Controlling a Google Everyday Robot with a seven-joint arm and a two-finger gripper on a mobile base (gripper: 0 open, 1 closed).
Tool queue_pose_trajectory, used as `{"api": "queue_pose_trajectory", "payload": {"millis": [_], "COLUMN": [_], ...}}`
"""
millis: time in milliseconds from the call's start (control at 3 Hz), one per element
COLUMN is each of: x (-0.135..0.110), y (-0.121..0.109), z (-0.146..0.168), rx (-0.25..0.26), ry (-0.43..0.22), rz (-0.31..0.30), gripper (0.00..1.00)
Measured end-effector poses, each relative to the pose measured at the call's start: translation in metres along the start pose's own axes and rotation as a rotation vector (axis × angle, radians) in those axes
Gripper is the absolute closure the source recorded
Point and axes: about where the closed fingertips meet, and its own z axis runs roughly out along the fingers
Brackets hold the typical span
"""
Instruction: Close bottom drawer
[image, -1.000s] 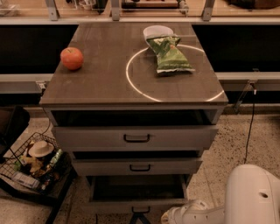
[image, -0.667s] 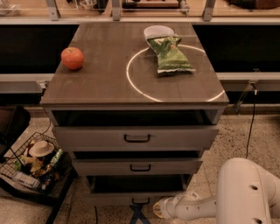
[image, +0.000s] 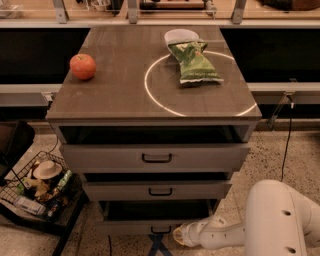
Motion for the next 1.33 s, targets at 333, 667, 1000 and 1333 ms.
{"api": "queue_pose_trajectory", "payload": {"millis": [333,667,1000,1333], "x": [-0.003,-0.007,-0.008,-0.008], "y": [-0.023,-0.043,-0.053,-0.053], "z": [0.009,0.02,0.024,0.024], "rx": [0.03,0.052,0.063,0.063], "ry": [-0.01,-0.023,-0.029,-0.029], "rz": [-0.035,-0.069,-0.088,-0.088], "gripper": [1.0,1.0,1.0,1.0]}}
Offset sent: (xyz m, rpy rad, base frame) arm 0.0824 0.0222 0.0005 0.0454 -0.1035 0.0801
